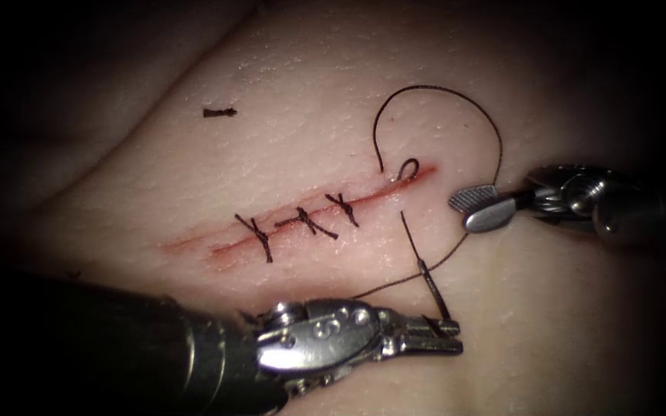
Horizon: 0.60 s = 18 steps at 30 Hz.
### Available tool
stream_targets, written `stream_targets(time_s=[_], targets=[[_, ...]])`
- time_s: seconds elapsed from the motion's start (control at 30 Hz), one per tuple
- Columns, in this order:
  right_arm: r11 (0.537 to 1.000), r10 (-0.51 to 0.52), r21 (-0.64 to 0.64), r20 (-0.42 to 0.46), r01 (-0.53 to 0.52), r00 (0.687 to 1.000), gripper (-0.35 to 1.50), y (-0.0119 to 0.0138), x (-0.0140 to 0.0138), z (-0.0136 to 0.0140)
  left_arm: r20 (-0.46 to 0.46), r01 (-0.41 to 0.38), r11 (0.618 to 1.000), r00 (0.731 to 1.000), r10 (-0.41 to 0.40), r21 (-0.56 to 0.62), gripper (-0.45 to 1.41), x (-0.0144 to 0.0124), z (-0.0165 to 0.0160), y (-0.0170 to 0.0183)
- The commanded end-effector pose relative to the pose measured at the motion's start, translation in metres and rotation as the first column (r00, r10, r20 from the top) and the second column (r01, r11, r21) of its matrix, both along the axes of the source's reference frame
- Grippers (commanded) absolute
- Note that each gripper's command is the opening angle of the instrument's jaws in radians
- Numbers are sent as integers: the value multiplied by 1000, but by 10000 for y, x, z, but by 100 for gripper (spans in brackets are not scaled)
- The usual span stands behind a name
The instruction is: Wound Closure
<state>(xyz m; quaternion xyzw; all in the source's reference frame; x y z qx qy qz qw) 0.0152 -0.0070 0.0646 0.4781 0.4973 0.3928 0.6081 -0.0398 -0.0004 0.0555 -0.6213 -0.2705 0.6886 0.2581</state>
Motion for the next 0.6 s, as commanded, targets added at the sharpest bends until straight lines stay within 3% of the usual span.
stream_targets(time_s=[0.03,0.2,0.4,0.6], targets=[[992,-8,-123,-20,6,1000,84,-9,1,1,-49,12,996,999,-17,-88,-45,-4,-5,-10],[960,-18,-280,-42,6,999,79,-9,0,-3,-133,-5,979,991,-22,-201,-45,-4,-20,-18],[886,-50,-463,-37,27,998,91,-17,6,-11,-271,-18,921,958,-96,-388,-45,9,-48,-24],[811,-37,-584,-4,27,999,78,-32,27,-24,-336,-54,876,933,-127,-479,-45,26,-75,-27]])
